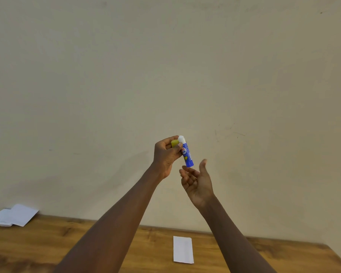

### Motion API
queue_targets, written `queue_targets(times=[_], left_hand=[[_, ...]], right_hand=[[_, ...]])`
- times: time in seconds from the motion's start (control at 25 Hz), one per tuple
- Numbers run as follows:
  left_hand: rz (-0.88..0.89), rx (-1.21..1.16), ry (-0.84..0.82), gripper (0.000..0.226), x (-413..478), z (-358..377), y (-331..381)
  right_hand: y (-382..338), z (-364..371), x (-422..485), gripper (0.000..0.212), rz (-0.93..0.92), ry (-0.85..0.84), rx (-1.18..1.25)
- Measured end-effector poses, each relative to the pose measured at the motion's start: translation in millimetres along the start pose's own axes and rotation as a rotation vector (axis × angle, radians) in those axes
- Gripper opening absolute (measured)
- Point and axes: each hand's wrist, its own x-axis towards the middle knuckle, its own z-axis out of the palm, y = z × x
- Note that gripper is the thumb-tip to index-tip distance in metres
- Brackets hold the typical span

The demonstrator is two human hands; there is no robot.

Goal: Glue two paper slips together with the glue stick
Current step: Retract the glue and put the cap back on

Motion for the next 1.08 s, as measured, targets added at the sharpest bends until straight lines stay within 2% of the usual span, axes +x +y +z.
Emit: queue_targets(times=[0.08,0.24,0.32,0.36,0.4,0.44,0.52,0.56,0.6,0.68,0.84,0.92,1.0,1.08], left_hand=[[0.003,0.023,-0.004,0.033,1,0,1],[-0.004,0.037,-0.001,0.033,0,3,0],[-0.002,0.048,-0.002,0.033,-1,4,-1],[-0.001,0.042,-0.002,0.034,-2,4,-1],[-0.003,0.037,-0.002,0.034,-1,3,-1],[-0.004,0.034,-0.001,0.035,0,3,-1],[-0.004,0.033,0.001,0.036,0,1,-1],[-0.007,0.033,0.002,0.036,-1,0,-1],[-0.012,0.031,0.002,0.036,-1,0,-2],[-0.018,0.03,0.002,0.036,-1,2,-4],[-0.042,0.023,0.023,0.034,-1,4,-4],[-0.035,0.035,0.03,0.034,-3,3,-6],[-0.025,0.065,0.041,0.035,-4,3,-8],[-0.021,0.087,0.046,0.035,-4,3,-8]], right_hand=[[-3,2,-1,0.035,0.019,-0.019,0.037],[3,5,-1,0.001,-0.105,-0.012,0.087],[8,4,0,0.016,-0.192,0.007,0.052],[8,3,1,0.015,-0.204,0.008,0.032],[6,4,0,0.006,-0.17,0.0,0.034],[2,4,-2,0.012,-0.115,-0.021,0.028],[-5,3,-2,0.048,0.028,-0.04,-0.048],[-7,2,0,0.053,0.063,-0.039,-0.073],[-7,3,1,0.048,0.064,-0.034,-0.083],[-2,5,1,0.031,-0.006,-0.007,-0.021],[7,7,-1,0.012,-0.227,0.08,0.021],[10,8,1,0.019,-0.338,0.178,-0.108],[12,9,1,0.022,-0.458,0.285,-0.343],[14,8,2,0.025,-0.522,0.3,-0.552]])
